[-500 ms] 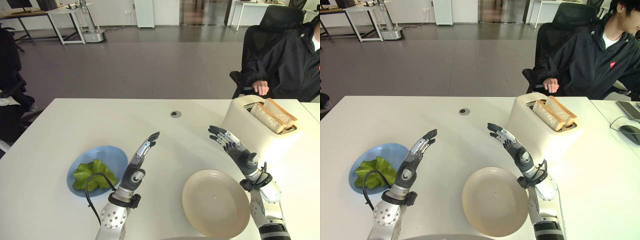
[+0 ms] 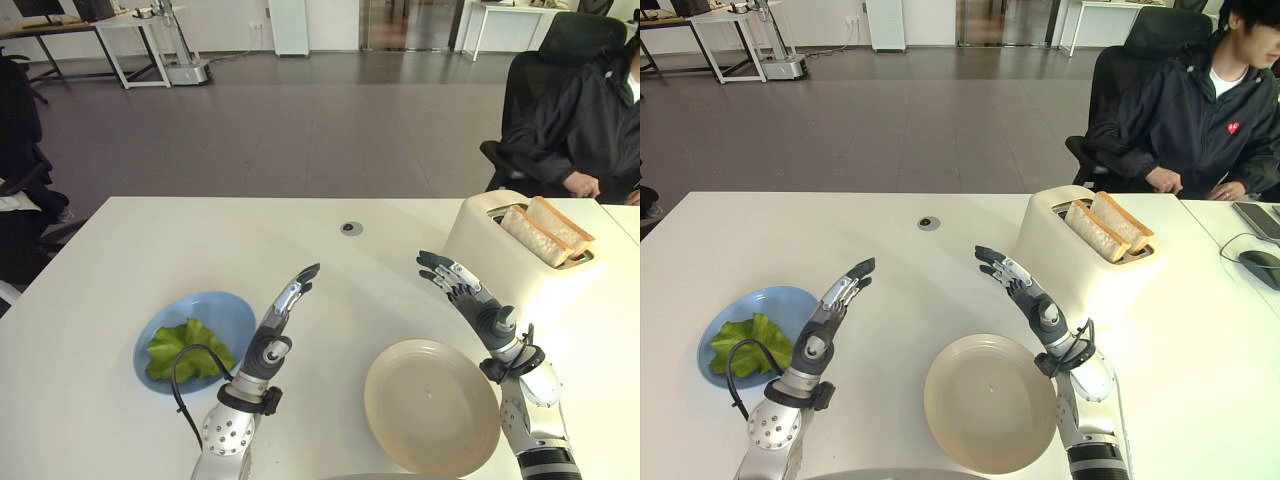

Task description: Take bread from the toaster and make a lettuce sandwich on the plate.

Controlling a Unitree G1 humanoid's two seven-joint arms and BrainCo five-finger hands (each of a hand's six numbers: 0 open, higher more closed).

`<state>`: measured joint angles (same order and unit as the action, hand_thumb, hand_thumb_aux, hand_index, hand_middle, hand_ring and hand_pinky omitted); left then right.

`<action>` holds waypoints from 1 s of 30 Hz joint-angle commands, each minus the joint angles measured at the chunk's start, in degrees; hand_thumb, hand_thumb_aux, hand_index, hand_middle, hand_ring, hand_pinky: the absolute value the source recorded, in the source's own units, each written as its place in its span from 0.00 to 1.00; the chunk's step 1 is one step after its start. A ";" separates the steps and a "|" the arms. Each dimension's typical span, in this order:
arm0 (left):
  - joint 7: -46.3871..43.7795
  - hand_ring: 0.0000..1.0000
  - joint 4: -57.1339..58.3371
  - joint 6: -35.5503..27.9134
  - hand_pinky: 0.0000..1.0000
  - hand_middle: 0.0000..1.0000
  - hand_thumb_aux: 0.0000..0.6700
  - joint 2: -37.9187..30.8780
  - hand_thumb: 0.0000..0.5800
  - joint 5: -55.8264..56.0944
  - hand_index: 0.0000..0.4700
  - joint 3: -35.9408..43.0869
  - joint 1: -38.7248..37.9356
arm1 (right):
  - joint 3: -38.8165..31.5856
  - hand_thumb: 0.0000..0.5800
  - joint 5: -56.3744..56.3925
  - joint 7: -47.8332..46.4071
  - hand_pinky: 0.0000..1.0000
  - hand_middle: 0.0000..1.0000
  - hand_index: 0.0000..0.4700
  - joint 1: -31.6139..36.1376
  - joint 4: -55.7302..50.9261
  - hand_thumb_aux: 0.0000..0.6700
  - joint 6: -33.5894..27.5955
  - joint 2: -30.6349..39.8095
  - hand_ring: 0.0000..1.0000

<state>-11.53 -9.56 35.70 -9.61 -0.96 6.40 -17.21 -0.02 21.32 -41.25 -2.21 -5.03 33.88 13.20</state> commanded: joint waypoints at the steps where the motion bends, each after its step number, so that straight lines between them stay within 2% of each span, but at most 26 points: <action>1: -0.21 0.00 0.34 -0.93 0.00 0.00 0.00 -0.03 0.00 0.00 0.00 0.16 0.27 | -0.19 0.00 -0.99 0.12 0.00 0.00 0.00 0.14 -0.11 0.00 -0.14 0.19 0.00; 30: -0.98 0.00 0.91 -1.01 0.00 0.00 0.00 0.20 0.00 0.21 0.00 0.78 0.79 | 0.03 0.00 -1.79 0.78 0.00 0.00 0.00 -1.12 0.36 0.00 1.01 0.42 0.00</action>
<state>-12.12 -9.37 35.24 -9.45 -0.96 6.62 -17.01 -0.06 20.12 -40.50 -2.98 -5.01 34.75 13.40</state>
